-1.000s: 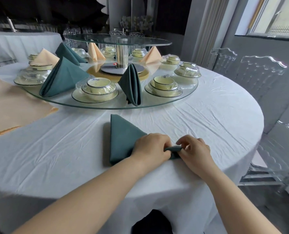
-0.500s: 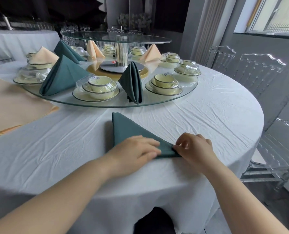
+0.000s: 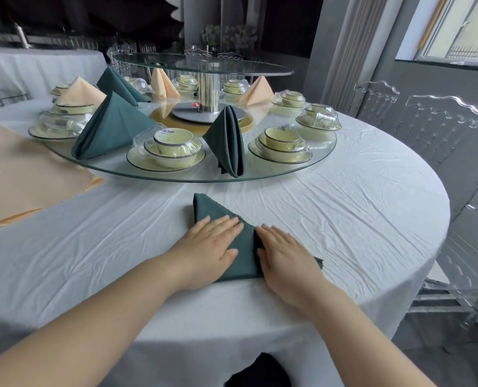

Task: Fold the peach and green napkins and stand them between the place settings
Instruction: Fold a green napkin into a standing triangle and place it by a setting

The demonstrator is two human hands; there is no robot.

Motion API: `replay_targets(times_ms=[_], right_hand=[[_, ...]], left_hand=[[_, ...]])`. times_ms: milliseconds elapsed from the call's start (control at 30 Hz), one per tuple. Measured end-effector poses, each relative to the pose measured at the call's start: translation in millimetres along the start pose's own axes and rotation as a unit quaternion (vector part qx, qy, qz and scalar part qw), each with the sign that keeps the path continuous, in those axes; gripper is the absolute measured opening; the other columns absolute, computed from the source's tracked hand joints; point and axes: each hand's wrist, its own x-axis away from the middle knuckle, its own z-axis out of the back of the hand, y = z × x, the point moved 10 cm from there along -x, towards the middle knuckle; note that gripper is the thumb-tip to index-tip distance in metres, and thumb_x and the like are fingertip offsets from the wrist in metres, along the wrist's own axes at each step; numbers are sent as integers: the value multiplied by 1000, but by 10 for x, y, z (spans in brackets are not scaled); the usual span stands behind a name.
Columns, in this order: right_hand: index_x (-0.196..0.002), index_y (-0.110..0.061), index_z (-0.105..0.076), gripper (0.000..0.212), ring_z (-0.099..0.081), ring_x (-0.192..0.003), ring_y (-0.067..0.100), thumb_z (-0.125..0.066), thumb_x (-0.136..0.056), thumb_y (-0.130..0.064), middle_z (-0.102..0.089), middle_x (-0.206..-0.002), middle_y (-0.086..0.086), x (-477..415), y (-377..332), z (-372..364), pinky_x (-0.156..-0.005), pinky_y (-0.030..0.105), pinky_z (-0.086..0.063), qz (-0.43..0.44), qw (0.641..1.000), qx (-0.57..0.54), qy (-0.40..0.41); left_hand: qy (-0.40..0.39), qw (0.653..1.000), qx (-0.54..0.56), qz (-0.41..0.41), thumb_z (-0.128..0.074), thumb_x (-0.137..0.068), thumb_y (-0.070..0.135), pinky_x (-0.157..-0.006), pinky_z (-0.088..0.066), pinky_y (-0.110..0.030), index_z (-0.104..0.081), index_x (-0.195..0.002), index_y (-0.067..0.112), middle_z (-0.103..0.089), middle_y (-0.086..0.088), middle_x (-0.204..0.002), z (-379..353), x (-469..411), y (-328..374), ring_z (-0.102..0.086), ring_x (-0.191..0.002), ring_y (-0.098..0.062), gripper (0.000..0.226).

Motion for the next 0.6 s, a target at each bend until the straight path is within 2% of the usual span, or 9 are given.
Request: replay_targets(times_ms=[67, 100, 167, 233, 333, 433, 600], right_hand=[[-146, -19, -9, 52, -8, -142, 10, -8, -96, -35, -10, -155, -4, 1, 62, -90, -113, 23, -1, -7, 1000, 2, -17], [-146, -20, -9, 62, -7, -142, 10, 0, -89, -40, -9, -155, -4, 0, 69, -95, -113, 23, -1, -5, 1000, 3, -13], [-146, -21, -8, 85, -8, -142, 10, 15, -69, -46, -10, -155, -5, 6, 73, -100, -113, 23, 0, -2, 1000, 9, 0], [-146, -22, -7, 96, -8, -142, 9, 20, -58, -46, -11, -155, -5, 11, 86, -106, -113, 23, 0, -7, 1000, 9, 8], [-146, -21, -8, 97, -7, -142, 9, 20, -57, -46, -10, -155, -5, 11, 100, -105, -111, 20, 4, -11, 1000, 4, 9], [-146, -20, -11, 97, -7, -142, 10, 19, -58, -47, -11, -155, -4, 0, 93, -85, -102, 16, 11, -10, 1000, 2, 18], [-146, -23, -6, 97, -2, -142, 6, 22, -57, -47, -6, -155, -8, 20, 92, -92, -101, 15, 13, -12, 1000, 8, 6]], left_hand=[[4, 999, -37, 1, -8, -99, 33, -108, 16, -22, 8, -147, 21, 14, 7, -154, 7, -16, 25, 15, -140, -5, 52], [10, 998, -59, -3, -6, -98, 33, -108, 16, -22, 9, -146, 20, 16, 7, -154, 27, -19, 65, 16, -140, -6, 52], [14, 997, -76, -22, -13, -100, 29, -108, 17, -21, 11, -146, 19, 18, 7, -153, 49, -41, 175, 17, -139, -5, 53], [-6, 998, -45, -31, -19, -100, 28, -107, 16, -19, 10, -146, 20, 16, 8, -154, 10, -108, 228, 15, -139, -3, 54], [-12, 1000, 6, -28, -19, -101, 31, -105, 13, -14, 5, -147, 20, 9, 8, -155, -7, -198, 173, 10, -140, -1, 53], [-4, 1000, -6, -26, -16, -101, 33, -104, 13, -13, 3, -147, 20, 8, 8, -155, -18, -227, 86, 9, -140, -1, 52], [-12, 997, -19, 73, -12, -100, 34, -111, 9, -23, 7, -147, 18, 12, 4, -155, 28, -343, -522, 11, -141, -7, 53]])
